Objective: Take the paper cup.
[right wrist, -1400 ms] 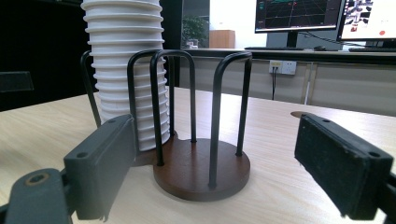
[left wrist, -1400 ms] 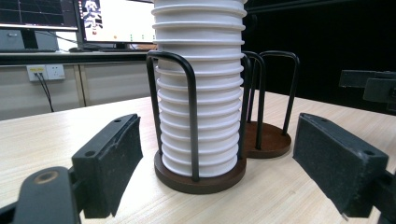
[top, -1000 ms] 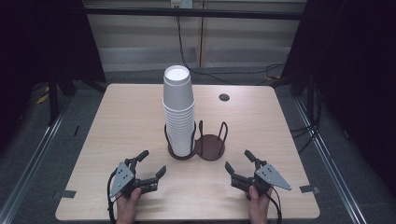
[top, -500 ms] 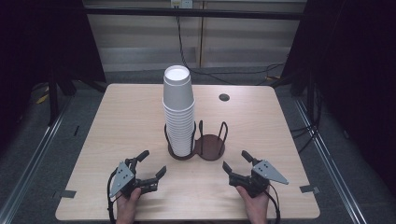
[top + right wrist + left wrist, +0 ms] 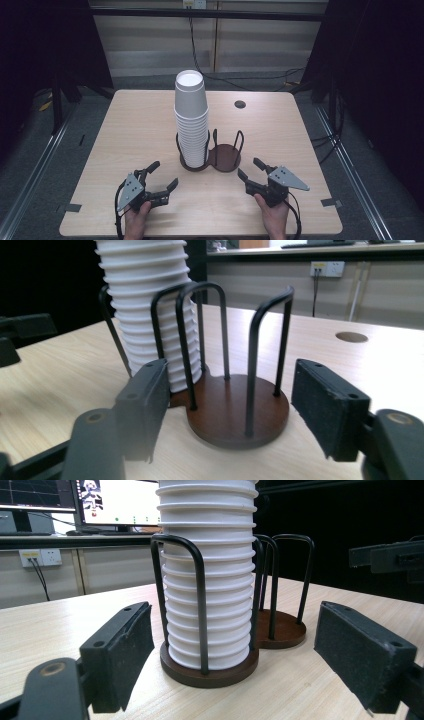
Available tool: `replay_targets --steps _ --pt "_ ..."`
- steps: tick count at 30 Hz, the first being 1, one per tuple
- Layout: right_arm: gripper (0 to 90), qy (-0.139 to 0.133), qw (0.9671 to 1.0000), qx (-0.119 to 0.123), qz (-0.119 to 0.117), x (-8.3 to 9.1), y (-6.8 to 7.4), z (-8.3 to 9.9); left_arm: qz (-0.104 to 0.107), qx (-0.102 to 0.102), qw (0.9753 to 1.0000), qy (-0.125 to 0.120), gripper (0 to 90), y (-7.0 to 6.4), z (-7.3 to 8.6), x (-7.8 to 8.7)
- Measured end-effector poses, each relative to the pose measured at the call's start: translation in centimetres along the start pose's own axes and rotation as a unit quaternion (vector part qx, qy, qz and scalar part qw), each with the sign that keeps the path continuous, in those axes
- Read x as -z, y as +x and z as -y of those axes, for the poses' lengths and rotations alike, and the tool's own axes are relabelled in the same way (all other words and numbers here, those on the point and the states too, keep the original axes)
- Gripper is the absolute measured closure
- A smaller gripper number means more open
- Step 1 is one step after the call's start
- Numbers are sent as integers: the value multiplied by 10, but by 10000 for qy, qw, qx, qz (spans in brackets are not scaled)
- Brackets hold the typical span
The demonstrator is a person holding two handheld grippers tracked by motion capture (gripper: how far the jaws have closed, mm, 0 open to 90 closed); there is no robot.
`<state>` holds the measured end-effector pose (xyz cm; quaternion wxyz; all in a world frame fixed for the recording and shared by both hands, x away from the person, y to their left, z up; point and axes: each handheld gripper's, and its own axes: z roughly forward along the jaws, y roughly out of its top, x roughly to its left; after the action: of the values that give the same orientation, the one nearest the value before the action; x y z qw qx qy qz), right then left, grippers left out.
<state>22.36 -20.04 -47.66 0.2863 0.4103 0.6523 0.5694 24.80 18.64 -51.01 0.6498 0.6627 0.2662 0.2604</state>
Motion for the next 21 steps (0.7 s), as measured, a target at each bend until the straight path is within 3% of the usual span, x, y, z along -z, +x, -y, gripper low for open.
replay_targets --steps 5,6,9,16,21 --pt "297 21 9998 -42 -173 -4 0 -6 8 49 10000 -10 157 -1 0 0" --pt "294 151 9995 -36 -259 -4 1 -10 44 86 10000 -16 157 -1 0 0" --pt "295 201 9994 -8 -296 -4 1 -13 38 84 10000 -19 157 -1 0 0" --pt "172 207 9978 -183 -603 -4 -2 -23 43 89 9999 -20 157 -1 0 0" --pt "161 246 9962 -172 -820 -5 -1 -31 3 2 10000 1 158 0 0 0"
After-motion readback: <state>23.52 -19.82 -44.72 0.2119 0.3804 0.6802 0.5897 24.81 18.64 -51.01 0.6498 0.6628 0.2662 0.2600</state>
